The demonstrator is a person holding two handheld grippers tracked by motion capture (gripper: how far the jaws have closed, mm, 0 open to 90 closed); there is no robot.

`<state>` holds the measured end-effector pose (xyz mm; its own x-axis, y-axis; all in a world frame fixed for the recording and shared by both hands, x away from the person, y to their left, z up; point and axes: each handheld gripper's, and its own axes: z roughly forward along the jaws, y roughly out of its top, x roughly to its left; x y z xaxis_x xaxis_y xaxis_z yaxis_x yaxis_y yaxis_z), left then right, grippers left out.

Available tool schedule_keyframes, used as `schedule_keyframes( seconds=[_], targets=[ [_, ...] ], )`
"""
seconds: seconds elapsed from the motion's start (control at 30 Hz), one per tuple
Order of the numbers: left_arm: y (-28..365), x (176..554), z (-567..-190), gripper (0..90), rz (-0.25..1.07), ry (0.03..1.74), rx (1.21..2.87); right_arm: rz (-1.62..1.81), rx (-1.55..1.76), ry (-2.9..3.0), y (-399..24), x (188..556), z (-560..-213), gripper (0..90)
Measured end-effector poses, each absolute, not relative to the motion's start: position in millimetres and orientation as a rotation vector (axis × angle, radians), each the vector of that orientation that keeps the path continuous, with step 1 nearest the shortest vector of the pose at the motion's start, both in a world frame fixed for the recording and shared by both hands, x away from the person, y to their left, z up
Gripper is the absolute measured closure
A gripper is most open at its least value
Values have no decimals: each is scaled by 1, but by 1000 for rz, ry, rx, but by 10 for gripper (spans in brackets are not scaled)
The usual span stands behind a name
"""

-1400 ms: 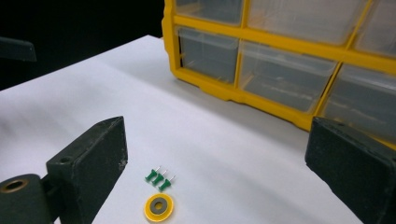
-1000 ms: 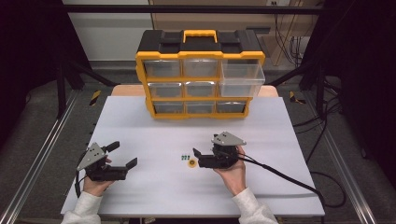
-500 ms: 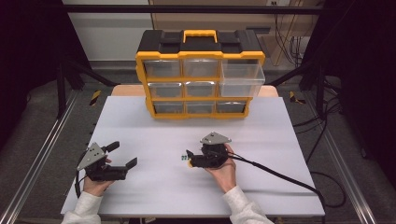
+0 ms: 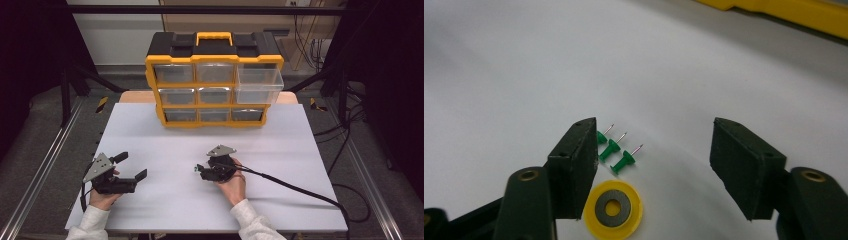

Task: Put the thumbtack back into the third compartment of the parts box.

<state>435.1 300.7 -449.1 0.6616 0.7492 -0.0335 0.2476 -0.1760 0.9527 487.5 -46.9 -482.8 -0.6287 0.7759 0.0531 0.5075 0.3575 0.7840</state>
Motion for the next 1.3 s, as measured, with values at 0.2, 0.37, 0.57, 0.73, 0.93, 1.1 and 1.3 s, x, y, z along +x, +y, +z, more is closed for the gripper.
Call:
schedule_keyframes(
  seconds=[0.2, 0.37, 0.57, 0.73, 0.93, 1.1, 1.3],
  targets=[
    [301, 435, -449, 22, 545, 810, 1738, 1122, 1128, 2317, -46, 490, -488, 454],
    [300, 435, -449, 22, 544, 809, 1737, 1129, 1129, 2329, -45, 489, -489, 500],
    [300, 435, -449, 22, 545, 808, 1740, 1106, 1112, 2337, -42, 487, -490, 536],
    [300, 435, -449, 23, 545, 809, 1738, 1080, 1081, 2343, -37, 485, -490, 567],
    [300, 435, -449, 22, 546, 809, 1741, 1063, 1082, 2345, -36, 485, -491, 615],
    [300, 435, -449, 23, 547, 809, 1740, 1066, 1093, 2358, -36, 486, -492, 641],
    [300, 435, -449, 23, 546, 807, 1741, 1068, 1121, 2359, -37, 489, -492, 720]
  ],
)
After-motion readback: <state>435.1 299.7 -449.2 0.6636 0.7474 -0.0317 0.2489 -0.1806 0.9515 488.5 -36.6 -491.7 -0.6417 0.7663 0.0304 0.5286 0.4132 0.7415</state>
